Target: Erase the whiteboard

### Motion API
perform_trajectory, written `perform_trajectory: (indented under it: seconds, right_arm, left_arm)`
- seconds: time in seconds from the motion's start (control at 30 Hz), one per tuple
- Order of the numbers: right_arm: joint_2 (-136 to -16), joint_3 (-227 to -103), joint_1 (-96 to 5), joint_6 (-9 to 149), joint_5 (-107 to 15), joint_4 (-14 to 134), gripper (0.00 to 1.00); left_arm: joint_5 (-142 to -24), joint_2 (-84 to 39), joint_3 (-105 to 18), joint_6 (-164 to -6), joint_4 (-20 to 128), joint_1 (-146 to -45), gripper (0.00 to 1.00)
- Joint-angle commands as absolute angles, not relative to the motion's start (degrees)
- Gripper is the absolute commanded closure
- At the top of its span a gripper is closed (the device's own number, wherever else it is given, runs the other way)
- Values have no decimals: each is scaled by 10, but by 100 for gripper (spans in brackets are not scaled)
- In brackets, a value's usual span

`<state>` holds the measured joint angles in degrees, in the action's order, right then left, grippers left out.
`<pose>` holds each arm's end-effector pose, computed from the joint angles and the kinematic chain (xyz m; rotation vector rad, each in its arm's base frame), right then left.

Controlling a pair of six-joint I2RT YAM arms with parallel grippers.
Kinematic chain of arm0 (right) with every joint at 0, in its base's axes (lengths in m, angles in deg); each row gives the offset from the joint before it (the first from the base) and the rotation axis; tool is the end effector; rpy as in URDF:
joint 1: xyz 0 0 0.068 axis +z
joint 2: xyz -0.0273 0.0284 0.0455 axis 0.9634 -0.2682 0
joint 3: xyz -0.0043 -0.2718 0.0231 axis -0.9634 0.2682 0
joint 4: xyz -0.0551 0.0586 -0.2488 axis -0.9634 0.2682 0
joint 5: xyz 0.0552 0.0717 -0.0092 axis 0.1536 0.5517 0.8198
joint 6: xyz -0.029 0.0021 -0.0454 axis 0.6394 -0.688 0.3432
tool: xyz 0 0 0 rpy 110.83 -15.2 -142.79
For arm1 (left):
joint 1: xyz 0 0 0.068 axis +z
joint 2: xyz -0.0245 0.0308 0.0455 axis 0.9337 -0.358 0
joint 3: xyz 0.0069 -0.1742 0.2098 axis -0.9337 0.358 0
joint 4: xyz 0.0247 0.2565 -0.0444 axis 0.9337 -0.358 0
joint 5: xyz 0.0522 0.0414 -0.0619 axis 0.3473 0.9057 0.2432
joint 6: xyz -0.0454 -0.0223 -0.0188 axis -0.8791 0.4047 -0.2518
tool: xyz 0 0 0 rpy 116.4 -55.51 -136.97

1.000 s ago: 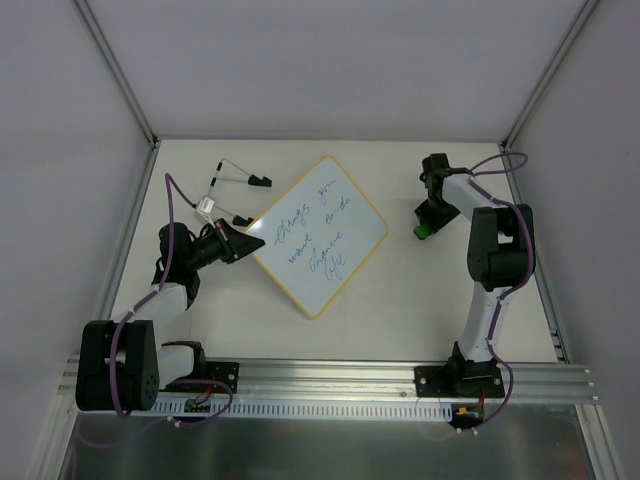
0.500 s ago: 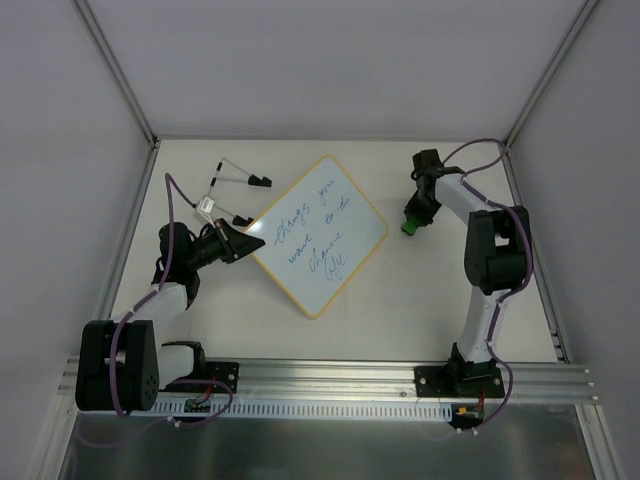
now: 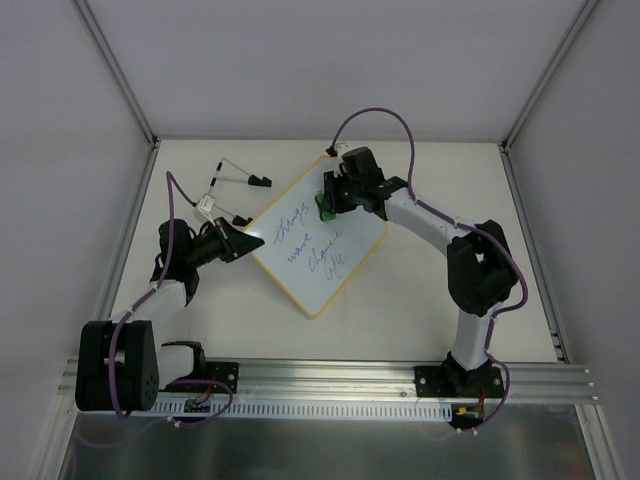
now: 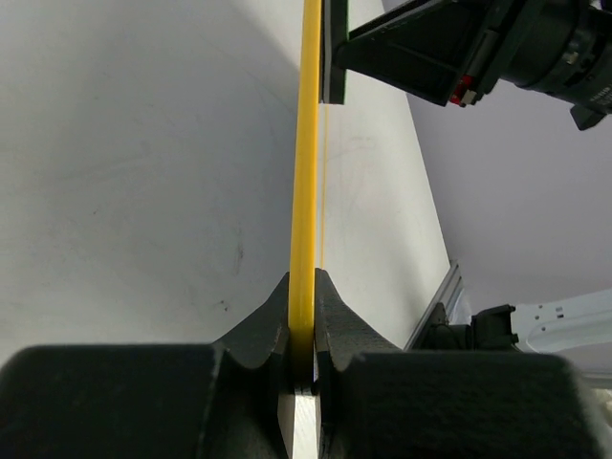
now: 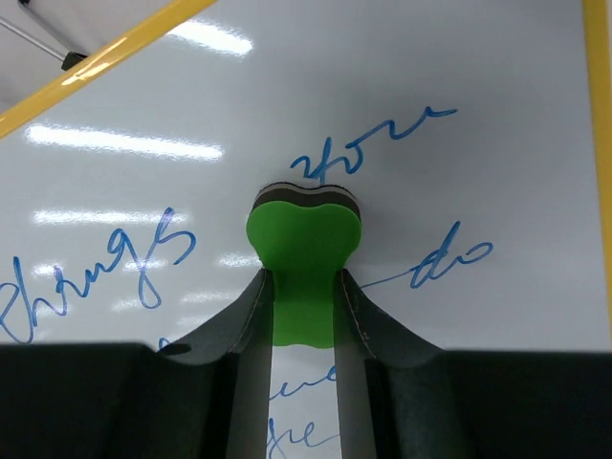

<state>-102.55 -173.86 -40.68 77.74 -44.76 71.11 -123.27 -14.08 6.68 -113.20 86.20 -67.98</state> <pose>0.3616 0.2481 0.2627 -0.7367 2.0849 0.4846 0.2287 -0.0225 0.2087 -0.0060 1.8561 -1.2201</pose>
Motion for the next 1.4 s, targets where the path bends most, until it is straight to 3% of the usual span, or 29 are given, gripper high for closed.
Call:
perform_trajectory:
  seconds: [0.0,0.7,0.9,1.37]
  right_arm:
    - [-1057,-1770,-388,859,-418,677,100]
    - [-1047,-1712,-200,952,-435,678,100]
    - [-1048,-1729,-229,958,-526,682,100]
    - [-1104,-1827,-382,901,-565,714,100]
  left_arm:
    - [-1206,-141,50,-1049,835,-687,100]
    - [-1124,-157,85,-967,825,-777,100]
    - [-1101,-130,96,-953,811,-793,100]
    - [-1085,-99,86,-927,768,-811,100]
